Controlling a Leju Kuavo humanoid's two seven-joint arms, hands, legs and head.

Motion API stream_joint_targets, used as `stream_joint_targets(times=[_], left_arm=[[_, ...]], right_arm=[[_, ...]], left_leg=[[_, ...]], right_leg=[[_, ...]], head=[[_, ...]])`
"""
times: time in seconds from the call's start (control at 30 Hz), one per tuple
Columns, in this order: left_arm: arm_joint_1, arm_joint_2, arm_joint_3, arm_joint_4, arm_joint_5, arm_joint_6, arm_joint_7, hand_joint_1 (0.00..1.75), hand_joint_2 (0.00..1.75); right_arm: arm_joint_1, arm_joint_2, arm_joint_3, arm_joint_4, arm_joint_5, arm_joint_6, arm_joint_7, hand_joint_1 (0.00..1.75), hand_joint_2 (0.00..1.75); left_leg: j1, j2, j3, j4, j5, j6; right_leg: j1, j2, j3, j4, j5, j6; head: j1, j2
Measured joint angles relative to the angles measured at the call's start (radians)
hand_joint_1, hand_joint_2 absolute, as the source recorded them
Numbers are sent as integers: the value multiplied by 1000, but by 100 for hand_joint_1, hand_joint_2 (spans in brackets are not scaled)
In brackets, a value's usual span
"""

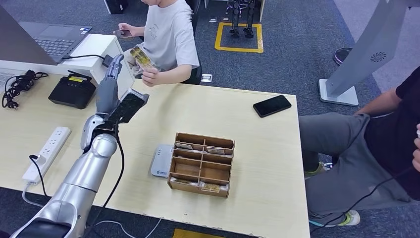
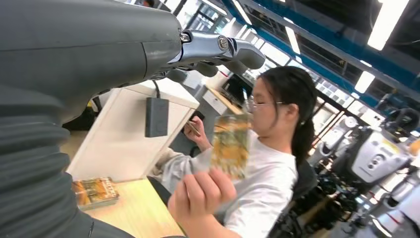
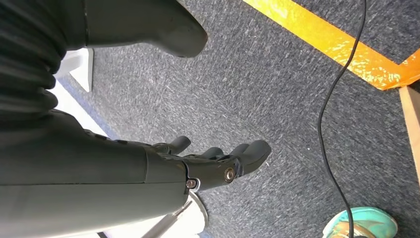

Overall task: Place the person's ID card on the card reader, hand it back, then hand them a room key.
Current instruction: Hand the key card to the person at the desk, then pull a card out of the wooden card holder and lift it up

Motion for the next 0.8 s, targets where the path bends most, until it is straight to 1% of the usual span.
stream_joint_targets(times=[0.17, 0.23, 0.27, 0.37, 0.43, 0.53, 0.63, 0.8], left_arm=[[3, 26, -15, -54, 34, -47, -7, 0, 175], [12, 46, -25, -79, 52, -93, -28, 0, 175], [25, 64, -33, -103, 70, -128, -46, 0, 175], [111, 126, -46, -223, 128, -212, -126, 0, 175], [190, 164, -47, -311, 130, -236, -177, 0, 175], [280, 206, -47, -401, 120, -246, -209, 0, 175], [318, 231, -47, -448, 118, -248, -215, 0, 175], [341, 249, -47, -484, 116, -251, -217, 0, 175]], right_arm=[[2, 0, 0, 0, -5, -2, -2, 0, 175], [3, 0, -2, 0, -11, -5, -7, 0, 175], [3, -1, -4, 0, -17, -7, -11, 0, 175], [10, -6, -14, 0, -29, -9, -17, 0, 175], [16, -11, -19, 0, -31, -8, -15, 0, 175], [21, -18, -23, 0, -32, -8, -14, 0, 175], [21, -21, -25, 0, -31, -7, -13, 0, 175], [21, -23, -25, 0, -31, -6, -12, 0, 175]], left_leg=[[0, 0, 0, 0, 0, 0], [0, 1, 0, 0, 0, 0], [0, 1, 0, 0, 0, 0], [0, 4, 0, 0, -1, -1], [0, 4, 0, 0, -2, -1], [0, 3, -1, 0, -3, -1], [0, 2, -2, 0, -2, -1], [0, 2, -1, 0, -2, -1]], right_leg=[[0, 0, 0, 0, 0, 0], [0, 0, 0, 0, 0, 0], [0, 1, 0, 0, 0, 0], [0, 5, 0, 0, 0, 0], [0, 5, 0, 0, -1, 0], [0, 4, -2, 0, -2, 0], [0, 3, -2, 0, -2, 0], [0, 3, -2, 0, -1, 0]], head=[[0, 0], [0, 0], [0, 0], [0, 0], [0, 0], [0, 0], [0, 0], [0, 0]])
